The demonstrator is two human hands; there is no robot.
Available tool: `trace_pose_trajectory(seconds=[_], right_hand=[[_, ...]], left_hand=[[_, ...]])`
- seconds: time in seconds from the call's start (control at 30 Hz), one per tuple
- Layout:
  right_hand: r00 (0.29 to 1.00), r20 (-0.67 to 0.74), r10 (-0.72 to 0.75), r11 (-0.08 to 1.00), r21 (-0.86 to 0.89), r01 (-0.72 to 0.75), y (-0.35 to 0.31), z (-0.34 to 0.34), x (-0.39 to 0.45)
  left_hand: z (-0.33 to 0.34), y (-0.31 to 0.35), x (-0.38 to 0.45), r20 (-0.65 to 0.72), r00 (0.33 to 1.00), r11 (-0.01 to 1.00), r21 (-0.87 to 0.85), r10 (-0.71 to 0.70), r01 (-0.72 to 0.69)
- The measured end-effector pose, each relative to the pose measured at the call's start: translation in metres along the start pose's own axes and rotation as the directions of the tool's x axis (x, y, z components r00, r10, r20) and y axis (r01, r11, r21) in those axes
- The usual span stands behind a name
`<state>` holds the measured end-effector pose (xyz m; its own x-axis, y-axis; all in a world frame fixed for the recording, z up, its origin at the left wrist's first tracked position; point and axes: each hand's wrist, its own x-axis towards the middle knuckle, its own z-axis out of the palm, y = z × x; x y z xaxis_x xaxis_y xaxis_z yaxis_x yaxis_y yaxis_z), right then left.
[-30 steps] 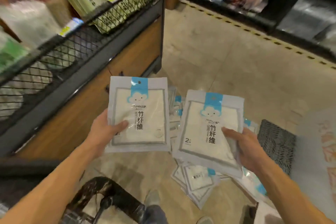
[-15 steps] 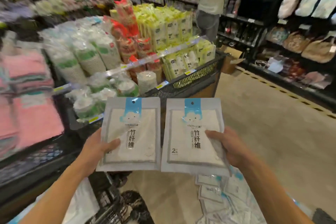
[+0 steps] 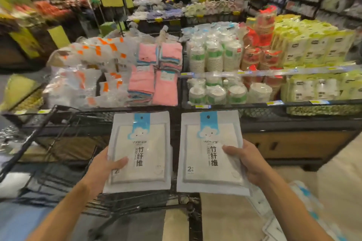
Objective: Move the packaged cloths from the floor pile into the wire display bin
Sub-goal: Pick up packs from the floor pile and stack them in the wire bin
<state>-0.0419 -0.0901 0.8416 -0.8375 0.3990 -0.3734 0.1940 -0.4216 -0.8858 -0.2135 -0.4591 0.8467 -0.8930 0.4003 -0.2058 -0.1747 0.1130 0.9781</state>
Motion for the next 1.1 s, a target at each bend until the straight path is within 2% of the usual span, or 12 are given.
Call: trace_pose_trajectory(seconds=[0.13,0.23,0.5,0.63,0.8,1.1], right_hand=[[0.993,0.105,0.056,0.997,-0.064,-0.049,0.017,0.066,0.019],[0.988,0.134,0.071,0.994,-0.094,-0.058,0.028,0.116,0.034],[0.990,0.091,0.104,0.989,-0.113,-0.093,0.068,0.203,0.073],[0.987,0.070,0.146,0.983,-0.125,-0.136,0.080,0.217,0.090],[0.981,0.037,0.190,0.974,-0.131,-0.184,0.092,0.224,0.126],[0.952,0.040,0.302,0.941,-0.172,-0.291,0.109,0.239,0.238]], left_hand=[[-0.069,-0.018,-0.018,-0.094,0.995,1.000,-0.004,-0.030,0.030],[-0.118,-0.031,-0.019,-0.129,0.990,0.999,0.015,-0.050,0.052],[-0.217,-0.057,0.012,-0.172,0.977,0.991,-0.053,-0.128,0.120],[-0.236,-0.070,0.033,-0.164,0.965,0.976,-0.102,-0.206,0.191],[-0.235,-0.084,0.068,-0.185,0.944,0.961,-0.081,-0.275,0.264],[-0.237,-0.105,0.149,-0.320,0.842,0.900,-0.114,-0.435,0.421]])
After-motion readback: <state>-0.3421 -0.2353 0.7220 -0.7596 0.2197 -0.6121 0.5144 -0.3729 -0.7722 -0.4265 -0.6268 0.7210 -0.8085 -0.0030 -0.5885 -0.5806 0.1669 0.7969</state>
